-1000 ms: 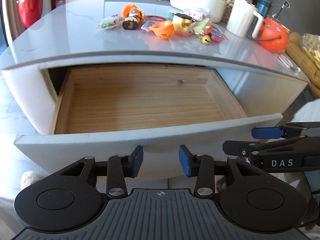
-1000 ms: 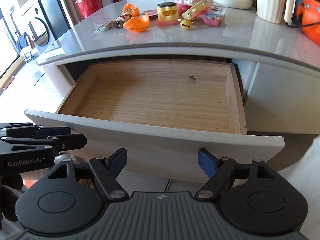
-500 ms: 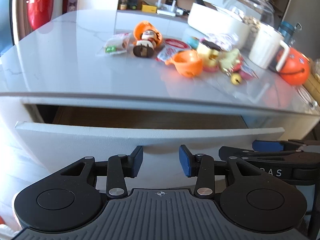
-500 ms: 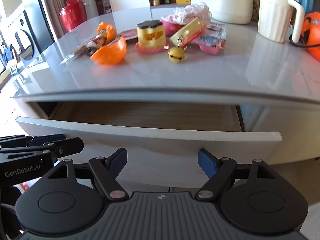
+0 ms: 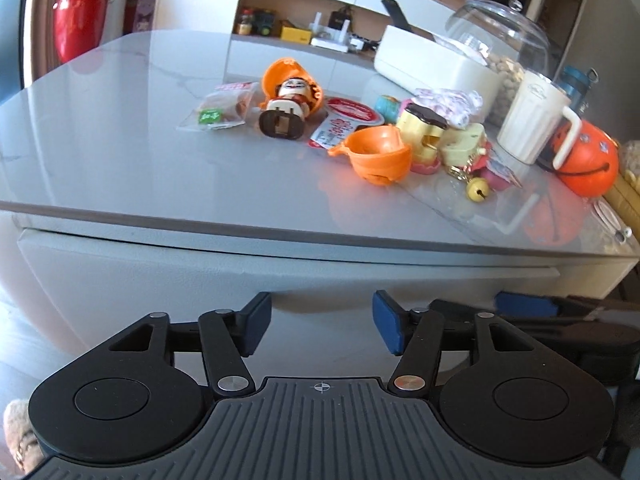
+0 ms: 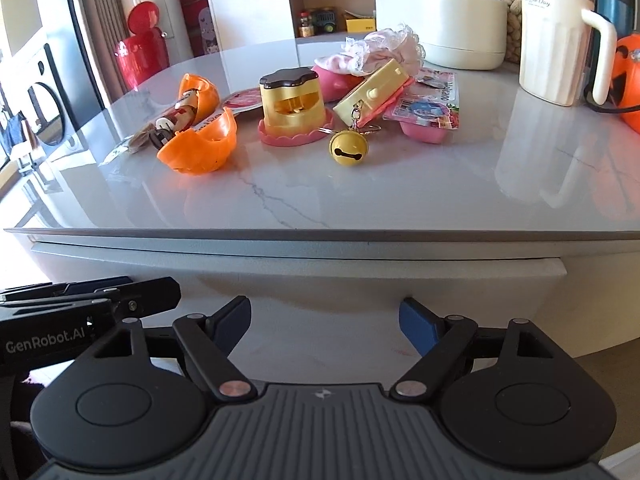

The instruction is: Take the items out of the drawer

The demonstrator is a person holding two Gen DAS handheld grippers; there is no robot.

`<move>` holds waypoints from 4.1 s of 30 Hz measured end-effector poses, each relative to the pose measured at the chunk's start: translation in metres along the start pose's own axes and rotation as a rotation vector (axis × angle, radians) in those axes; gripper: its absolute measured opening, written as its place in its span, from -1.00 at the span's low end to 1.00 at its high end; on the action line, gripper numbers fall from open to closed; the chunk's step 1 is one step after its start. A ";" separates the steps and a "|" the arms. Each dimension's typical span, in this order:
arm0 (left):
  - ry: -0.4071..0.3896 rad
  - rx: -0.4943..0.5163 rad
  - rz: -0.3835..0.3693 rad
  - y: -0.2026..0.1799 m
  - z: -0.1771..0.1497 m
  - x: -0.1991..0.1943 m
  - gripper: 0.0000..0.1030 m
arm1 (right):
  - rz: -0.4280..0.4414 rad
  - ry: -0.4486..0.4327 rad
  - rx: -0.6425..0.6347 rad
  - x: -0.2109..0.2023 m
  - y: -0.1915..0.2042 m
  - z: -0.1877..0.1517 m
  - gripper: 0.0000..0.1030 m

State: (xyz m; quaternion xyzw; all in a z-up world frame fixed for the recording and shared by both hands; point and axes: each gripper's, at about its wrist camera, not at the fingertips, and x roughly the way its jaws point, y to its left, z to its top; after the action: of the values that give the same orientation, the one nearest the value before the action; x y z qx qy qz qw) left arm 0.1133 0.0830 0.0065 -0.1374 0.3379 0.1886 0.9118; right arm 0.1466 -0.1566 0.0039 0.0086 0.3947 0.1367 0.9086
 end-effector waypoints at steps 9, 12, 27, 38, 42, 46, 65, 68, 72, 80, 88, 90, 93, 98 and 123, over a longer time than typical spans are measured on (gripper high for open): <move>-0.012 0.061 -0.023 -0.005 -0.009 0.005 0.42 | -0.108 0.005 0.044 0.003 -0.021 -0.009 0.55; -0.018 0.071 -0.028 -0.005 -0.011 0.005 0.42 | -0.125 0.009 0.025 0.003 -0.016 -0.011 0.55; -0.008 0.036 -0.032 0.001 -0.046 -0.052 0.32 | -0.099 -0.015 0.048 -0.049 -0.011 -0.037 0.56; -0.050 0.072 0.031 0.000 -0.079 -0.093 0.32 | 0.003 -0.070 -0.101 -0.108 0.028 -0.094 0.58; 0.000 0.095 0.030 -0.002 -0.082 -0.084 0.30 | -0.033 -0.076 -0.126 -0.098 0.033 -0.096 0.60; 0.016 0.129 0.015 -0.009 -0.086 -0.083 0.30 | -0.038 -0.044 -0.080 -0.090 0.026 -0.094 0.60; 0.075 0.120 0.000 -0.004 -0.093 -0.074 0.27 | -0.069 0.045 -0.066 -0.070 0.021 -0.097 0.60; 0.076 0.120 -0.005 -0.004 -0.093 -0.074 0.26 | -0.071 0.046 -0.067 -0.069 0.022 -0.097 0.60; 0.076 0.122 -0.008 -0.004 -0.093 -0.073 0.26 | -0.071 0.042 -0.071 -0.070 0.023 -0.097 0.60; 0.075 0.123 -0.015 -0.004 -0.093 -0.073 0.26 | -0.073 0.044 -0.074 -0.070 0.024 -0.097 0.60; 0.078 0.129 -0.021 -0.005 -0.094 -0.072 0.26 | -0.068 0.048 -0.072 -0.069 0.024 -0.097 0.60; 0.078 0.130 -0.022 -0.005 -0.094 -0.072 0.26 | -0.068 0.051 -0.068 -0.069 0.024 -0.097 0.60; 0.078 0.131 -0.025 -0.005 -0.094 -0.072 0.26 | -0.068 0.051 -0.065 -0.068 0.023 -0.096 0.60; 0.079 0.134 -0.029 -0.005 -0.094 -0.072 0.26 | -0.069 0.052 -0.064 -0.069 0.023 -0.096 0.60; 0.084 0.141 -0.045 -0.004 -0.096 -0.070 0.26 | -0.065 0.063 -0.058 -0.066 0.020 -0.097 0.60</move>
State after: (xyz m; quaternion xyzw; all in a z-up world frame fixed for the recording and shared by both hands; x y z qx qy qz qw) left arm 0.0121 0.0253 -0.0162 -0.0882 0.3851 0.1379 0.9082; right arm 0.0291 -0.1626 -0.0131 -0.0350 0.4191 0.1185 0.8995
